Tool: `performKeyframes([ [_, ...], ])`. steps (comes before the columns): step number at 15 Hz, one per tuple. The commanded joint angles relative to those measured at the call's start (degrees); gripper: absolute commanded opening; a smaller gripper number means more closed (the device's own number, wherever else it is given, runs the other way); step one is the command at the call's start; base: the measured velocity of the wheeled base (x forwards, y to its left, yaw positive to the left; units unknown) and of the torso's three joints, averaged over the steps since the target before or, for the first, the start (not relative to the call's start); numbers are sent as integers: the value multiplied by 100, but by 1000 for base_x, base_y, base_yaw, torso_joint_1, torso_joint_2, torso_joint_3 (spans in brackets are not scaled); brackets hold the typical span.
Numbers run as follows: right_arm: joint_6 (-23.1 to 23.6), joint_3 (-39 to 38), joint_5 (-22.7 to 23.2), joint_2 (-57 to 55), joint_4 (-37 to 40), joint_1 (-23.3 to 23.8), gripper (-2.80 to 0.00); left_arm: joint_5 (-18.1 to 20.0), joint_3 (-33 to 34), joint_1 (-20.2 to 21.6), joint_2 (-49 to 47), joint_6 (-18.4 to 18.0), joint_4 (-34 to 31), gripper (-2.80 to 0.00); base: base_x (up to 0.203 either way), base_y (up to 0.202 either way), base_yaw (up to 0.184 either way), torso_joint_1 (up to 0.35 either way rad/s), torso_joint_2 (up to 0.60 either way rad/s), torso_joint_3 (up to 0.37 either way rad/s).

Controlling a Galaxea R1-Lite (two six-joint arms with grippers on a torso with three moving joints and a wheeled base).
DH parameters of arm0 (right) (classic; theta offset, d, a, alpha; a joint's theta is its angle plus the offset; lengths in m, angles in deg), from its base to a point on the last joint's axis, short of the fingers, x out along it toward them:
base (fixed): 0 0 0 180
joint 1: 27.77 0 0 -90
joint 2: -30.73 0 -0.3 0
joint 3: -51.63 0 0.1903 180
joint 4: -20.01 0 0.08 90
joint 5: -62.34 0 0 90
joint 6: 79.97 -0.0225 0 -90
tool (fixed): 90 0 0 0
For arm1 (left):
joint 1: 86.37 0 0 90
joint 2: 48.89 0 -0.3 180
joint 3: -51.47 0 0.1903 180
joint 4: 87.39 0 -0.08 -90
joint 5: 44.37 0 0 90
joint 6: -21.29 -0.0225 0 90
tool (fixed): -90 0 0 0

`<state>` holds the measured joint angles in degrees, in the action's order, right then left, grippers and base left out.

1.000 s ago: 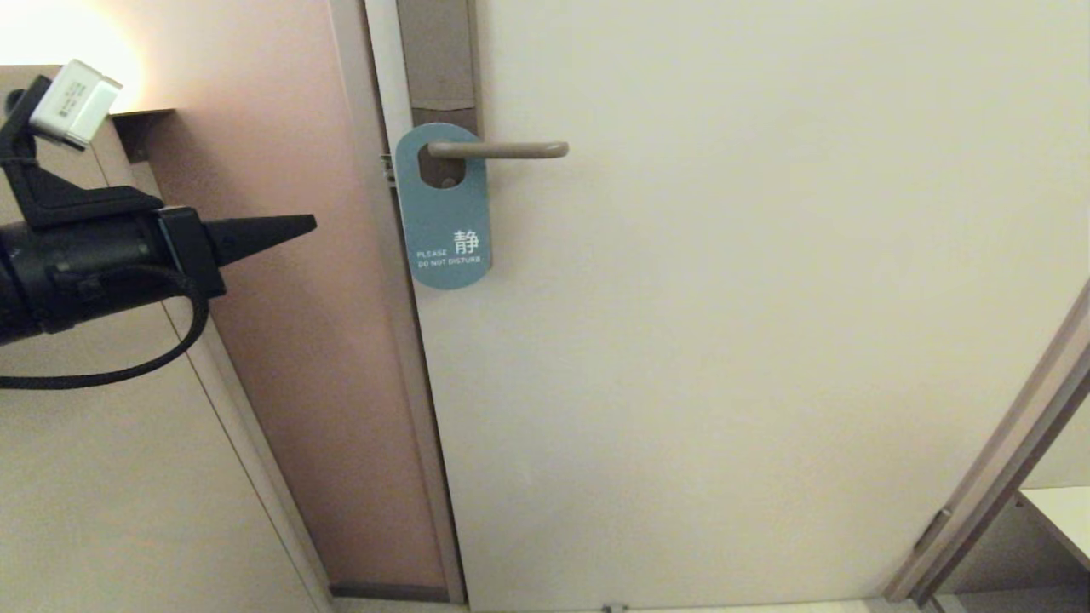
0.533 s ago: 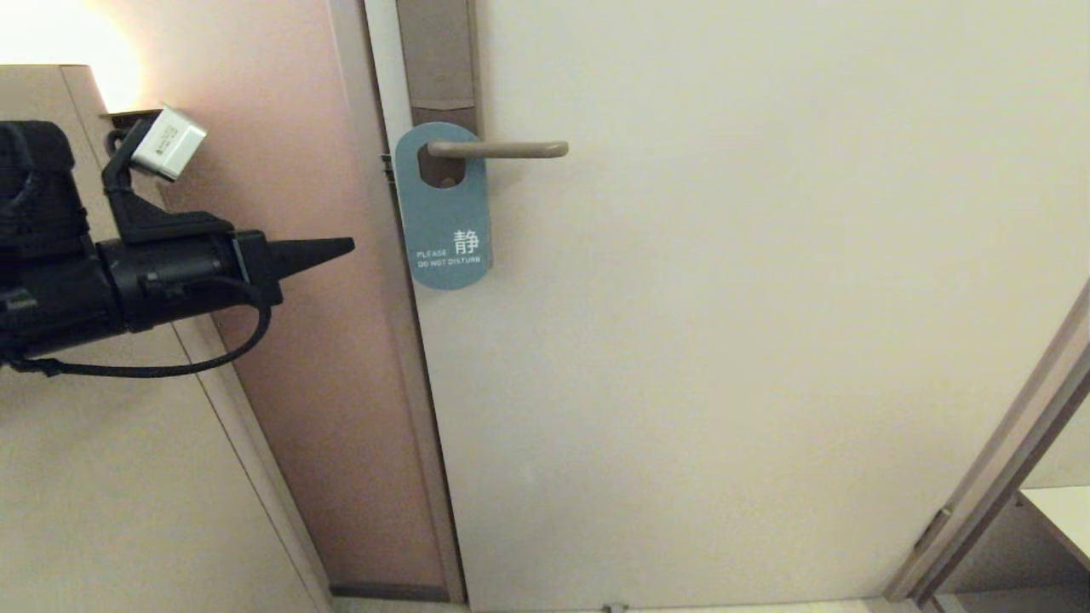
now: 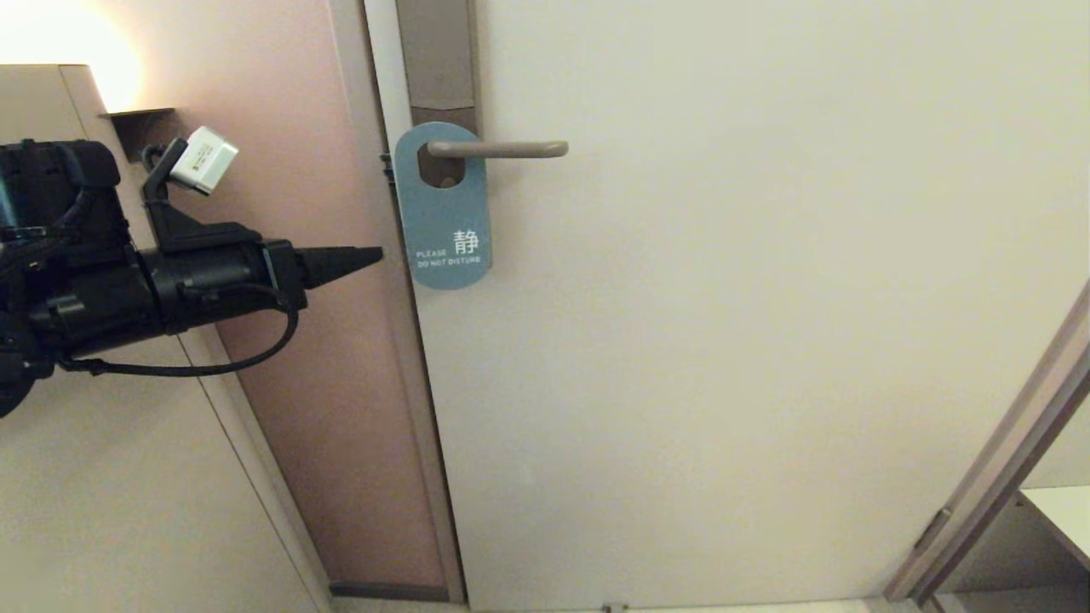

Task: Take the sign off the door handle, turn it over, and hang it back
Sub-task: Take down the sign

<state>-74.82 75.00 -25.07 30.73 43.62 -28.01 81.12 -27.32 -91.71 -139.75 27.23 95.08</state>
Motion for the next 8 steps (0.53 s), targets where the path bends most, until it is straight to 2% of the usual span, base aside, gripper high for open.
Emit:
performKeyframes([
  [1, 4, 0, 5, -9, 2, -2, -280, 11, 2, -2, -26, 10, 77, 0, 0, 0, 0, 0, 0, 0],
  [5, 4, 0, 5, -9, 2, -2, -280, 17, -30, -2, -200, 13, 246, 0, 0, 0, 0, 0, 0, 0],
  [8, 4, 0, 5, -9, 2, -2, -280, 19, -57, 6, -525, 55, 868, 0, 0, 0, 0, 0, 0, 0],
])
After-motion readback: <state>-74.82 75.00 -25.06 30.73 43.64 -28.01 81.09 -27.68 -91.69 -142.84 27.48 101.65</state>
